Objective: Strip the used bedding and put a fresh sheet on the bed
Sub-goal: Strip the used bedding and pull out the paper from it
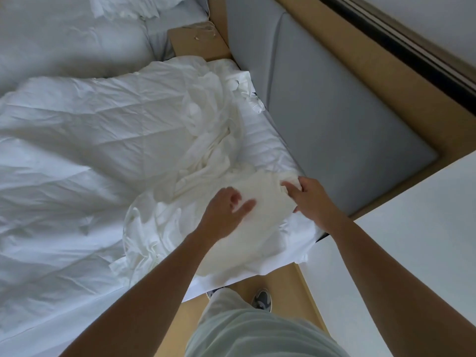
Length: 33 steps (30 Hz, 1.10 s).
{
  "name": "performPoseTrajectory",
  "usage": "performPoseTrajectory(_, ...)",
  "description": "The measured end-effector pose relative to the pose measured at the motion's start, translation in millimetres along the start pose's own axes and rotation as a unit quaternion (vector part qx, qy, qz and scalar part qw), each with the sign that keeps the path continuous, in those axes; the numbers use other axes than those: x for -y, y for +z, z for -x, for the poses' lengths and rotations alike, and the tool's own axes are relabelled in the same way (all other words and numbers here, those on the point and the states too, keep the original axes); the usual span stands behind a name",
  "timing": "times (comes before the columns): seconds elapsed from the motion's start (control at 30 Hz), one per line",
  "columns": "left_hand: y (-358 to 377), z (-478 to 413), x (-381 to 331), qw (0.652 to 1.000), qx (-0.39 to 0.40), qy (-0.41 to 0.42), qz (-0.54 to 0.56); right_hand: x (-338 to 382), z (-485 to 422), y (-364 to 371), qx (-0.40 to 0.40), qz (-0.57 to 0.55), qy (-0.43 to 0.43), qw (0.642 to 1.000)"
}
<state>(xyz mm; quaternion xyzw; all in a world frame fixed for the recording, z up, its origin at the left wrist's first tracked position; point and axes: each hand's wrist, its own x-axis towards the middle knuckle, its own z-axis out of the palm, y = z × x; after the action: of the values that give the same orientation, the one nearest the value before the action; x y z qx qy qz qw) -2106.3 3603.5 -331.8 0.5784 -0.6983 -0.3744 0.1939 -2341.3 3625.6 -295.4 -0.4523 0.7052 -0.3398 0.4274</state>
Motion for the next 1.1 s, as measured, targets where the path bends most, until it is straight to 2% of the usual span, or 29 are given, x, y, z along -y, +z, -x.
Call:
performPoseTrajectory(0.03, -4.3, -16.1, -23.5, 0.999, 0.009, -0.029, 0.020, 1.3, 0.2, 5.1, 0.009, -0.004, -0.010, 1.000)
performPoseTrajectory(0.07, -8.9, -30.9, -43.5, 0.992, 0.048, -0.094, 0.062, 3.4, 1.2, 9.2, 0.020, -0.004, -0.025, 0.999)
performPoseTrajectory(0.13, -14.3, -51.3, -68.2, 0.947, 0.170, -0.234, 0.139, 7.3, 3.8, 17.0, 0.044, 0.007, -0.068, 0.997)
performPoseTrajectory(0.17, -15.9, -55.6, -74.2, 0.924, 0.225, -0.273, 0.147, 8.1, 5.4, 21.4, 0.053, 0.019, -0.080, 0.995)
performPoseTrajectory(0.27, -15.5, -57.4, -75.1, 0.894, 0.306, -0.304, 0.118, 5.7, 9.9, 38.2, 0.065, 0.065, -0.078, 0.993)
performPoseTrajectory(0.33, -14.0, -57.9, -70.2, 0.890, 0.324, -0.297, 0.120, 1.8, 14.3, 49.7, 0.069, 0.070, -0.078, 0.992)
performPoseTrajectory(0.4, -15.4, -57.2, -66.0, 0.896, 0.318, -0.274, 0.143, -0.9, 17.3, 56.0, 0.078, -0.002, -0.068, 0.995)
performPoseTrajectory(0.47, -18.5, -54.7, -58.4, 0.906, 0.296, -0.243, 0.182, 0.8, 18.3, 57.4, 0.061, -0.209, -0.003, 0.976)
performPoseTrajectory(0.5, -21.9, -53.6, -53.3, 0.906, 0.282, -0.233, 0.212, -0.5, 16.5, 60.2, 0.028, -0.311, 0.057, 0.948)
performPoseTrajectory(0.53, -26.5, -52.8, -48.7, 0.904, 0.272, -0.225, 0.241, -4.9, 13.1, 65.3, -0.019, -0.359, 0.123, 0.925)
performPoseTrajectory(0.57, -31.5, -50.9, -44.5, 0.900, 0.267, -0.215, 0.271, -9.1, 10.0, 72.4, -0.052, -0.325, 0.186, 0.926)
performPoseTrajectory(0.63, -41.1, -49.7, -32.6, 0.891, 0.253, -0.202, 0.317, -12.7, 10.4, 98.2, -0.030, -0.185, 0.289, 0.939)
performPoseTrajectory(0.7, -52.4, -51.2, -21.6, 0.889, 0.249, -0.186, 0.337, -7.5, 14.5, 132.5, 0.007, -0.183, 0.328, 0.927)
performPoseTrajectory(0.83, -85.5, -67.1, 2.1, 0.882, 0.252, -0.161, 0.365, 16.6, 12.3, 184.2, -0.086, -0.255, 0.241, 0.933)
performPoseTrajectory(0.93, -114.4, -85.8, 22.9, 0.879, 0.228, -0.158, 0.389, 32.9, 7.2, 210.7, -0.155, -0.231, 0.207, 0.938)
performPoseTrajectory(1.0, -127.9, -93.3, 33.3, 0.887, 0.242, -0.140, 0.367, 35.0, 8.3, 229.1, -0.178, -0.214, 0.206, 0.938)
performPoseTrajectory(1.1, -146.9, -97.0, 39.4, 0.888, 0.246, -0.155, 0.356, 30.2, 18.2, 259.5, -0.206, -0.184, 0.209, 0.938)
